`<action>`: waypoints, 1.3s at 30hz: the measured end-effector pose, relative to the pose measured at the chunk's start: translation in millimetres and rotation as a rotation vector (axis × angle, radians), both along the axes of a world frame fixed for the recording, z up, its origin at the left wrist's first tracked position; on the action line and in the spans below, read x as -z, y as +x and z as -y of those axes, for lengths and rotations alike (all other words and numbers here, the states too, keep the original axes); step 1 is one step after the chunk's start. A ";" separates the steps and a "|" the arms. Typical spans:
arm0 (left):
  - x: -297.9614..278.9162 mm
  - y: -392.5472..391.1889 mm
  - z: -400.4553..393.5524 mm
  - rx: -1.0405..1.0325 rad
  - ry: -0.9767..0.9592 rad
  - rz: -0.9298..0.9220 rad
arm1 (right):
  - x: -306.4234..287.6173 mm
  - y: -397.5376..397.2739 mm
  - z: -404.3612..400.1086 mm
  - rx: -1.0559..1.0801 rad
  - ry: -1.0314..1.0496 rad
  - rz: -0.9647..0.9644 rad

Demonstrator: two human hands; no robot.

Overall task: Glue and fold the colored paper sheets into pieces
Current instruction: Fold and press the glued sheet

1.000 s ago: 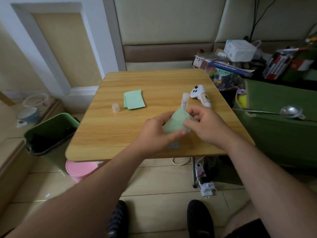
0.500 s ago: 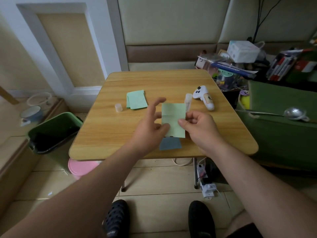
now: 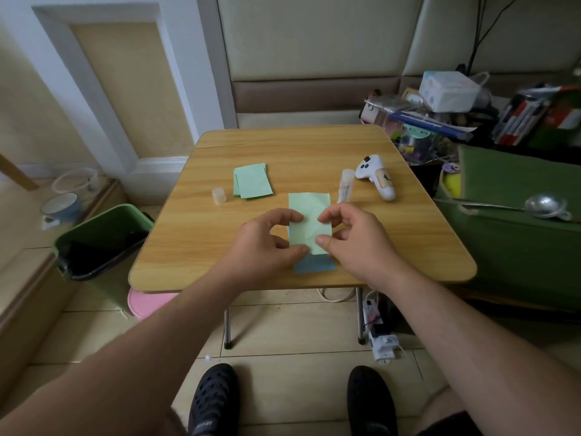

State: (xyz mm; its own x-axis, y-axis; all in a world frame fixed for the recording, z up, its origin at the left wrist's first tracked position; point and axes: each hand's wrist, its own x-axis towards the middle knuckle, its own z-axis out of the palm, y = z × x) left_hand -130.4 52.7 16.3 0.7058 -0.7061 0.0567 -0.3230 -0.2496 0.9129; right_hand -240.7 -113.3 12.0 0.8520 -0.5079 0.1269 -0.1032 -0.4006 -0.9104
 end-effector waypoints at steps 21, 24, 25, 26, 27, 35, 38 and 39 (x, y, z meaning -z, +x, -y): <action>-10.9 5.1 -11.8 0.125 -0.072 0.013 | -21.7 -3.4 11.3 -0.196 -0.076 -0.092; -11.3 5.6 -9.5 0.019 -0.173 -0.053 | -20.0 -4.9 14.5 -0.212 -0.089 -0.173; -11.1 4.7 -8.2 0.001 -0.211 -0.090 | -18.4 -4.5 13.7 -0.212 -0.093 -0.192; -10.8 4.0 -6.8 -0.023 -0.249 -0.132 | -17.3 -3.3 12.1 -0.202 -0.087 -0.189; -10.9 3.1 -5.4 -0.050 -0.284 -0.176 | -16.5 -1.7 10.3 -0.180 -0.048 -0.157; -2.8 -4.3 -3.0 0.011 -0.211 -0.168 | -4.6 4.4 -5.5 0.065 0.271 0.043; 1.9 -1.9 -3.3 -0.055 -0.094 0.093 | -1.9 2.8 -4.0 0.080 -0.129 -0.067; 3.3 -0.6 -2.5 -0.062 -0.031 0.182 | -3.0 1.8 -2.8 0.049 -0.193 -0.089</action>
State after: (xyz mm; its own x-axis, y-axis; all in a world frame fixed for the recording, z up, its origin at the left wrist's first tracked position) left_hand -131.0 55.3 13.1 0.7241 -0.6574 0.2088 -0.4685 -0.2467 0.8483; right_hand -238.9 -110.5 15.0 0.8392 -0.5223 0.1517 -0.2029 -0.5595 -0.8036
